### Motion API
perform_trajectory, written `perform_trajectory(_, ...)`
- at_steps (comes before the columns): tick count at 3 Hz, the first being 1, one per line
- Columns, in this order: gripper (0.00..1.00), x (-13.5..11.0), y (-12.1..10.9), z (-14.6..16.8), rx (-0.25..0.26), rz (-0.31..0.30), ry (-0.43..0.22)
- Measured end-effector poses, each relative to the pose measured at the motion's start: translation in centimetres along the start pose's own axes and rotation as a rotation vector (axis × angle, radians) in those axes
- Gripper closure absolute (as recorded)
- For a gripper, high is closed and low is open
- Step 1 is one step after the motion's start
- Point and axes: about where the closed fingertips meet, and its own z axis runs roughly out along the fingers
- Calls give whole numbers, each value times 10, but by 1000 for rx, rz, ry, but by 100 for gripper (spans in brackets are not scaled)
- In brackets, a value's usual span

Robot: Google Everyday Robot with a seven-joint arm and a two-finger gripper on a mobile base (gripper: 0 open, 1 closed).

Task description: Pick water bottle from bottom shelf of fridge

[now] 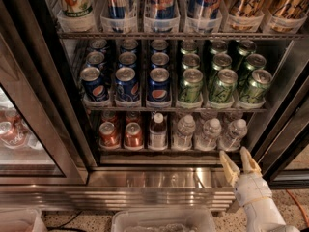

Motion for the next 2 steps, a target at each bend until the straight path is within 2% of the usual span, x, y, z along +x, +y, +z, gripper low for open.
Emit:
perform_trajectory(1,37,0,0,0,0,0,0)
perform_trajectory(2,14,0,0,0,0,0,0)
